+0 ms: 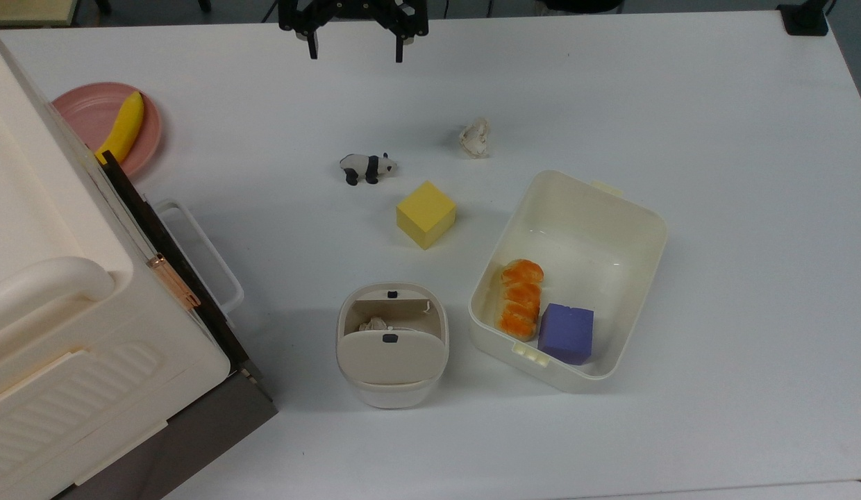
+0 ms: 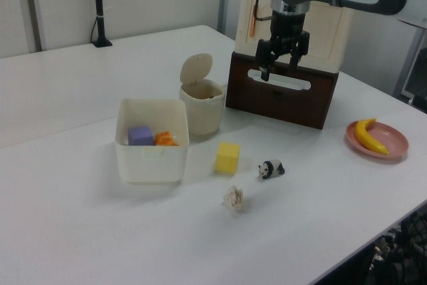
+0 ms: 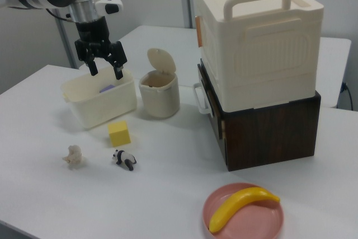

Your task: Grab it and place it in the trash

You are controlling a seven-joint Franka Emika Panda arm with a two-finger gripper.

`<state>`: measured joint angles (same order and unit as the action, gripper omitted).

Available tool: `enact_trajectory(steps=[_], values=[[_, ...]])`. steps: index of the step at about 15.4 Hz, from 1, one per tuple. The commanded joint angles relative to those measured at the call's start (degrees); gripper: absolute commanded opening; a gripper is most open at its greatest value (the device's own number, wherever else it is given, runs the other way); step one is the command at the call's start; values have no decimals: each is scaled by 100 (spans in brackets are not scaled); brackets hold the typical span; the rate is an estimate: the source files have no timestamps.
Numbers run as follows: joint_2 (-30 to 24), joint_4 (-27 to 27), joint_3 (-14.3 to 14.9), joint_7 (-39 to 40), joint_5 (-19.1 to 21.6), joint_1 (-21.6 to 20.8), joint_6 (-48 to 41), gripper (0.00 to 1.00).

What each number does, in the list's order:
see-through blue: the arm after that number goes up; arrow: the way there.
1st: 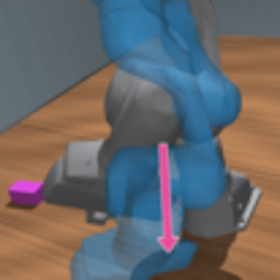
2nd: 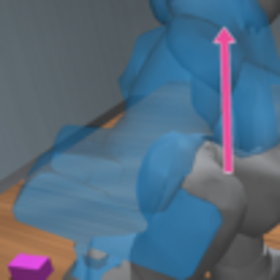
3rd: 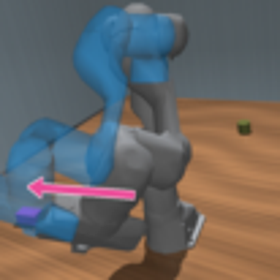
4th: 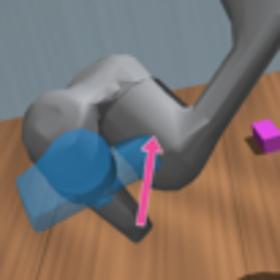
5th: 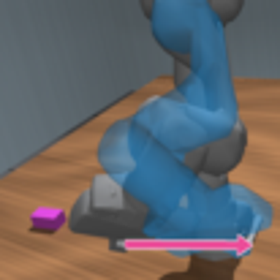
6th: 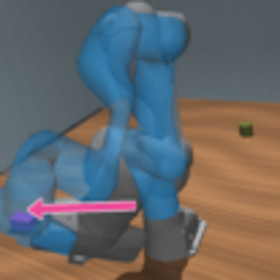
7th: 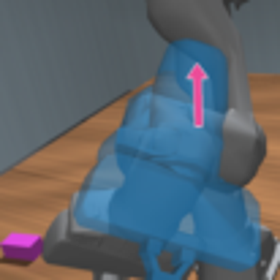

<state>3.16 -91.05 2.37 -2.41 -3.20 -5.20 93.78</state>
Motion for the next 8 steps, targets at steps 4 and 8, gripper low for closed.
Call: enact_trajectory(steps=[4,8], values=[[-105,-158,35,215,144,-8,-114,100],[-105,-219,35,523,153,-43,-386,100]])
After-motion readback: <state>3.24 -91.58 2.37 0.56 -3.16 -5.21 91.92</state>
